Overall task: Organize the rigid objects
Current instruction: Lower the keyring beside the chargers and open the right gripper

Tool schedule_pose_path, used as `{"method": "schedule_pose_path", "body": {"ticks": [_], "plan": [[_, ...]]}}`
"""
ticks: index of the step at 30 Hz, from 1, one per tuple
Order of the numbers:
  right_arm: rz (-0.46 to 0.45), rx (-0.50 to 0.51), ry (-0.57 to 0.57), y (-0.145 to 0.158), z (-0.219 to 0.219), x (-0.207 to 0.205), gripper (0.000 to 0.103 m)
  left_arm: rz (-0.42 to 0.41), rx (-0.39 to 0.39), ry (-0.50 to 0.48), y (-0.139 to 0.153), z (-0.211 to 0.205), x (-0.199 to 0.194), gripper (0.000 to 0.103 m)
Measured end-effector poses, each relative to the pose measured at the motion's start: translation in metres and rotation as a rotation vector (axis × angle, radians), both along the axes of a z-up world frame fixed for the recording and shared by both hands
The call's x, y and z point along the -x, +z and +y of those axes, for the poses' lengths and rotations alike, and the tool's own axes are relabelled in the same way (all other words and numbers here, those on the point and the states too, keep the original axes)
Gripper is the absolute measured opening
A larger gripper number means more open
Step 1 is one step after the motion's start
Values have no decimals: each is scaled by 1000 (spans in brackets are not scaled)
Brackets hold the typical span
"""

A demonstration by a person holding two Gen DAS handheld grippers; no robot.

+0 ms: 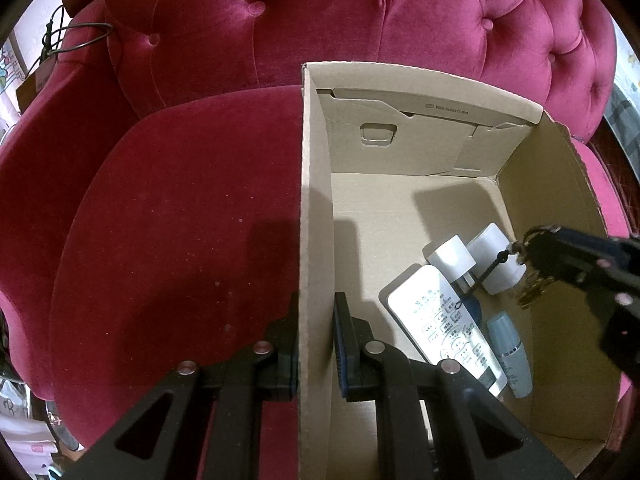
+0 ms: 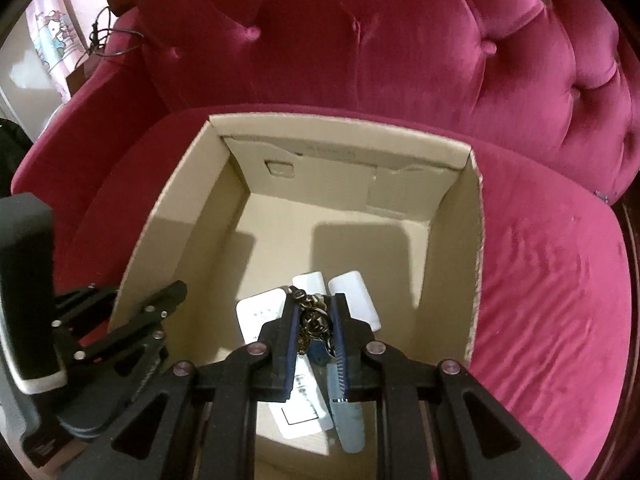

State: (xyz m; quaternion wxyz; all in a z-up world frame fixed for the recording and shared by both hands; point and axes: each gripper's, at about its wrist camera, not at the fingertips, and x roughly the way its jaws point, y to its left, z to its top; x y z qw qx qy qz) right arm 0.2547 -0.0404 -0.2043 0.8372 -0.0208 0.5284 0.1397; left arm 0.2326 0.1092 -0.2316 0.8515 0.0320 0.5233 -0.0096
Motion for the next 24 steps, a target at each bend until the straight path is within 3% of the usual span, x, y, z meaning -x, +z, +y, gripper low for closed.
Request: {"method": "schedule_pose_path", "body": {"ticks": [8,20,22,24], "plan": [[62,3,-17,-23,1,-5,16,0,1,0,0,0,0,15],[73,1,-31,-32,2,-5,17,0,-1,0,0,-1,0,15],[62,3,-32,-29,2,-5,33,0,-1,0,0,0,0,15],[51,-6,-36,-25,1,-3,43,0,0,0,0,-1,0,15]]}}
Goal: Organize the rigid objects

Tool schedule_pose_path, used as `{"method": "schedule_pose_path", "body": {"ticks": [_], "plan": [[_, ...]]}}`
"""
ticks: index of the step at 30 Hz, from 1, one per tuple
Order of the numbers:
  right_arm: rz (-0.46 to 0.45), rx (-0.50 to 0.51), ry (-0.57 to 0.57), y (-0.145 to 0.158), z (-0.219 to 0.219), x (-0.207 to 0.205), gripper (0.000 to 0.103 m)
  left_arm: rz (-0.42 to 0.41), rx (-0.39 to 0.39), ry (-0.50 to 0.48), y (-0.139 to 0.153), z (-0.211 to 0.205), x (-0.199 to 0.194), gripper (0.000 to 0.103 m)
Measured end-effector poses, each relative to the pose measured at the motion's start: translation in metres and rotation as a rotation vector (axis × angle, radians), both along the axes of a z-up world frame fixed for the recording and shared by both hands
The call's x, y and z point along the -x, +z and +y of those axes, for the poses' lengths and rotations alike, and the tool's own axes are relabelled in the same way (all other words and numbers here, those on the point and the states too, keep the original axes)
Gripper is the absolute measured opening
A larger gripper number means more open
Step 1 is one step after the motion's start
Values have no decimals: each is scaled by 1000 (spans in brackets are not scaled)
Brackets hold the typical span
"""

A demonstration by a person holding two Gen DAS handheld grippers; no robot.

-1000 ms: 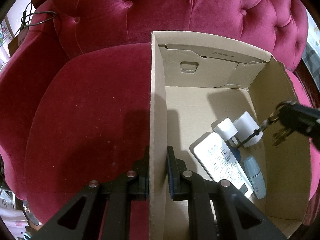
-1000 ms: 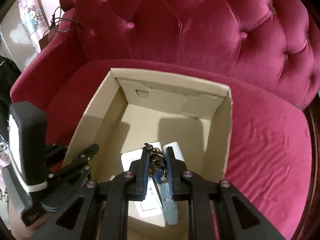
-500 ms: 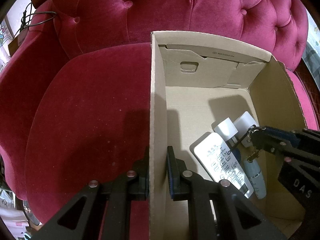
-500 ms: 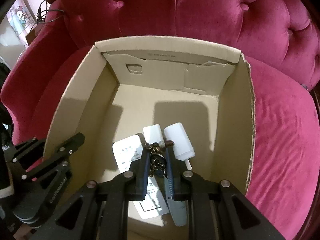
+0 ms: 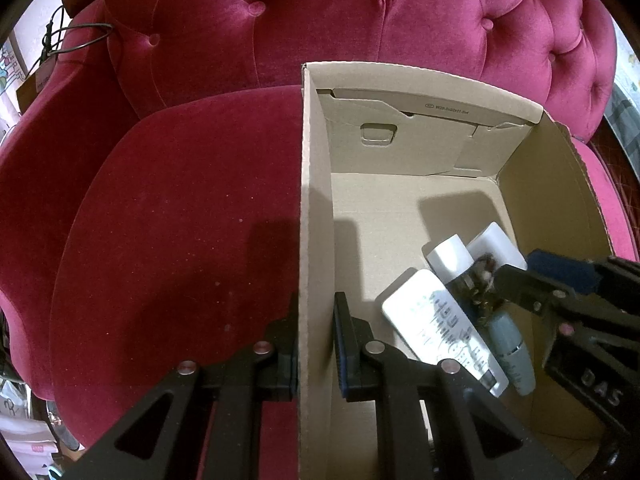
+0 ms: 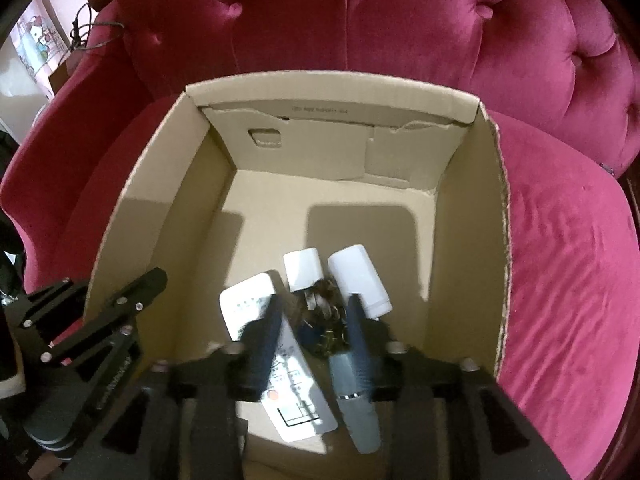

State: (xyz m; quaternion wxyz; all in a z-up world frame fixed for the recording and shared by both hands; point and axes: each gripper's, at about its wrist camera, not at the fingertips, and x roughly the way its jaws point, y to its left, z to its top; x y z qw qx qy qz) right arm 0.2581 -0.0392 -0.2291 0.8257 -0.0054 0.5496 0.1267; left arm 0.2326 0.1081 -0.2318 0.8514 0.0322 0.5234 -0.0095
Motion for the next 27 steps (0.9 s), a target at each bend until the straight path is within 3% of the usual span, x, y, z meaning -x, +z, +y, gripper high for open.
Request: {"method": "schedule_pose_path", "body": {"ticks": [6,14,20,27], "plan": [[-58,16,2,20,-2,10,46,2,-1,0,0,1,-1,15],[-69,30,-53,40,-19,18,54,0,-14,-2,-1,-1,-1,15],[-83,64,-95,51,-33,30,70,0,-24,-2,-1,-4,-1,14],[-106,93,-150,58,-49,41,103,1,-31,0,-2,-6,-1,15]]}}
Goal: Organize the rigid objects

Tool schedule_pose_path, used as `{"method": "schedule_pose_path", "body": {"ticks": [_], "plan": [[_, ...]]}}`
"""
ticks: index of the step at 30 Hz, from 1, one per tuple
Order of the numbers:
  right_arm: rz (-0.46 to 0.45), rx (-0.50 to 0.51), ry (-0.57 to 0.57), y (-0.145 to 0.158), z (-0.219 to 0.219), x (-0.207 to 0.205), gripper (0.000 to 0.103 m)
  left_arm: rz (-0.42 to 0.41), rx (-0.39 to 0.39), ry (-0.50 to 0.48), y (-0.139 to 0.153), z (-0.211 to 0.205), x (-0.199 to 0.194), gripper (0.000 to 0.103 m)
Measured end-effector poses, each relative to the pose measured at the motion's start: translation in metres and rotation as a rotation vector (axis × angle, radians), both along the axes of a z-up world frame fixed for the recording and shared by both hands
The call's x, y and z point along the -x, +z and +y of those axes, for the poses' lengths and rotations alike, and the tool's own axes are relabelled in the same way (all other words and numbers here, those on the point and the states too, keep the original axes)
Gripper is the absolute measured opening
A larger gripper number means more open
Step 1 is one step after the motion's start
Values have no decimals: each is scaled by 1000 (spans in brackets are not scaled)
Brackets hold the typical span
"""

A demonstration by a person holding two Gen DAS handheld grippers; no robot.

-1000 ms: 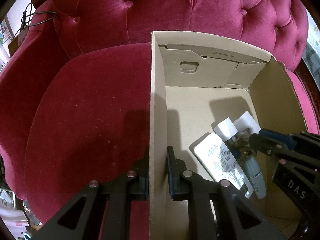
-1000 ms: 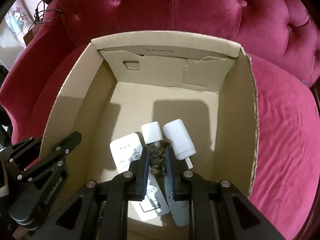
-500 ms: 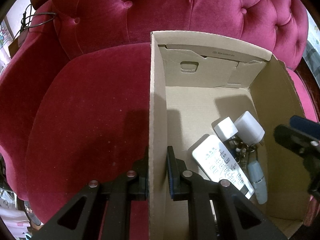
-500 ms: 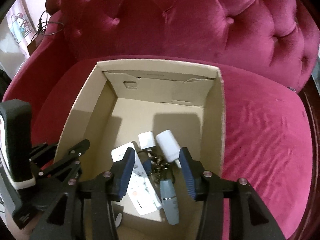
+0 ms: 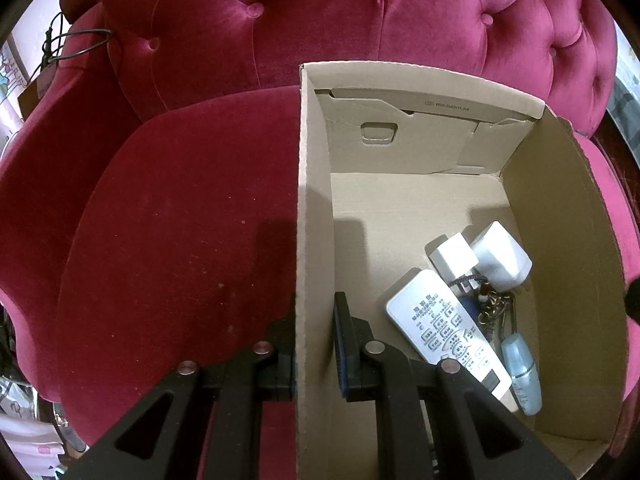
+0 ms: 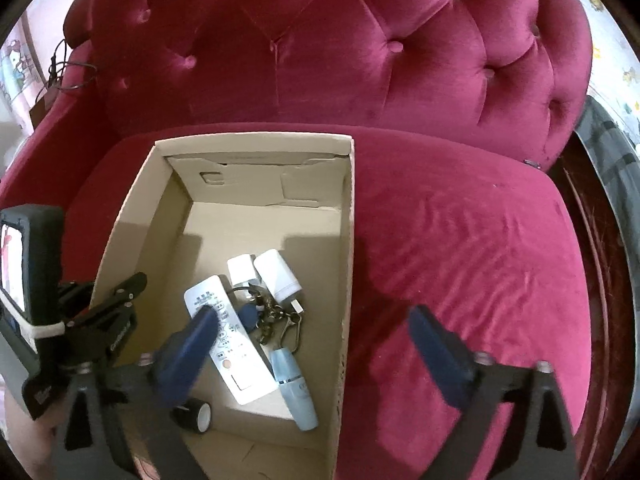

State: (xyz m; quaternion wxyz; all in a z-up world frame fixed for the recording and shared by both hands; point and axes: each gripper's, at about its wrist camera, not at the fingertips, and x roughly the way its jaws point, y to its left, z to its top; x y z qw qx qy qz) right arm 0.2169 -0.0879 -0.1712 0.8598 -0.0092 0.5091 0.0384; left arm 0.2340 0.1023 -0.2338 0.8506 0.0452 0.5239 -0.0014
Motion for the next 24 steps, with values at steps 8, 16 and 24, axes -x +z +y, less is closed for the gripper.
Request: {"method": "schedule_pose_path", "body": {"ticks": [8,16,24], "plan": [[-7,-10,-4,1,-6,3,103,7,-42,-5,-1,-7,-1,20],[-30,-26,-20,12,-16,13,103,-36,-83,-41,19,-20,6,95],[-33,-32,-36,28,-22,32,103,-14,-102,-38,40,-33,22,103]]}}
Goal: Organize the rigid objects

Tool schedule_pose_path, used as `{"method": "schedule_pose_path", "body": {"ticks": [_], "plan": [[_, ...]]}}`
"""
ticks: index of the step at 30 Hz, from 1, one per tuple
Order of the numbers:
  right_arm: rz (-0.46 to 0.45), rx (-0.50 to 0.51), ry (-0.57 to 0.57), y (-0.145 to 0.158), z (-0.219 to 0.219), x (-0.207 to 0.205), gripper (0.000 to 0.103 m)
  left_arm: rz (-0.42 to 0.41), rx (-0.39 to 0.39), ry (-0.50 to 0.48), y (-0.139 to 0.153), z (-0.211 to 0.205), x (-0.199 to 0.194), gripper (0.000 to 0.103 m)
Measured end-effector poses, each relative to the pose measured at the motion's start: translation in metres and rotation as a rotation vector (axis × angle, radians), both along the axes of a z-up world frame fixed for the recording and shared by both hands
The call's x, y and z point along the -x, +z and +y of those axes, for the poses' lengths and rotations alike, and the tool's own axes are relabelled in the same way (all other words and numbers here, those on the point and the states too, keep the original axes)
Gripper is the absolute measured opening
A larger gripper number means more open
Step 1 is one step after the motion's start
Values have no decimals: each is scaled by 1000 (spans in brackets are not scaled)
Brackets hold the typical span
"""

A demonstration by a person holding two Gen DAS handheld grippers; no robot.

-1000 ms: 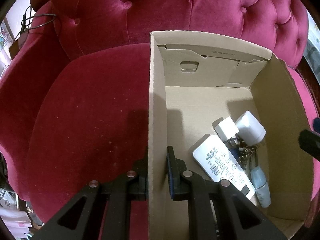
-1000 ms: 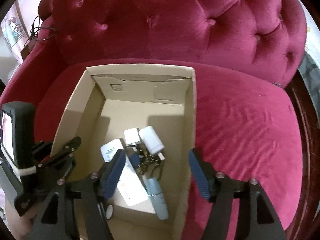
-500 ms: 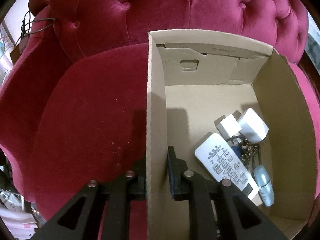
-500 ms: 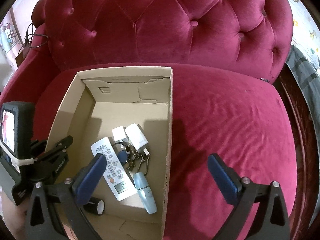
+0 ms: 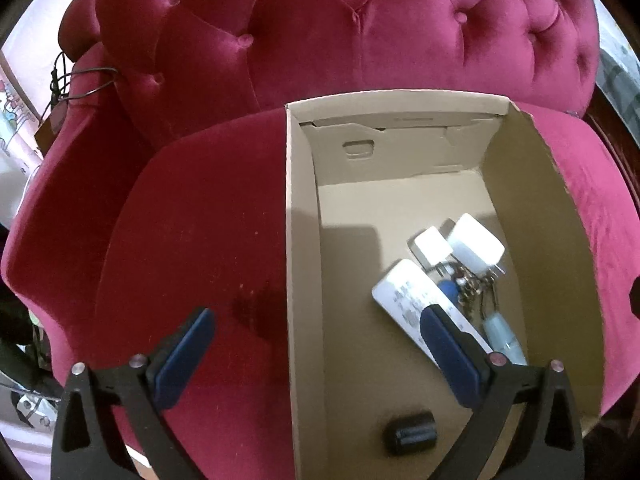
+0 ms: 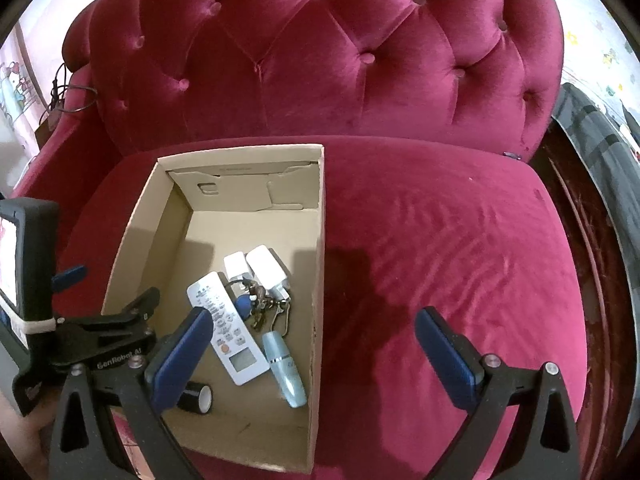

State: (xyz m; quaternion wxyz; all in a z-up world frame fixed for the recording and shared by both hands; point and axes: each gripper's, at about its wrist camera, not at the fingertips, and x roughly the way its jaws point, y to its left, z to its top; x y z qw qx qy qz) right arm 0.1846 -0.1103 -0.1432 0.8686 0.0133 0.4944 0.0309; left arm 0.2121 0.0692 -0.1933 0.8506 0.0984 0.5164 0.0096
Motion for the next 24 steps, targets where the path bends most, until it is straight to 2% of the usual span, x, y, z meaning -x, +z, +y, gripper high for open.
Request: {"method": "schedule_pose_path", "body": {"ticks": [18,24], "plan": [[-24,-20,-15,51,-15,57,103,-20,-23,7,70,-16,77,103],[-35,-22,-23,59,-20,74,103,-40,0,18,86,-22,101,103]]}}
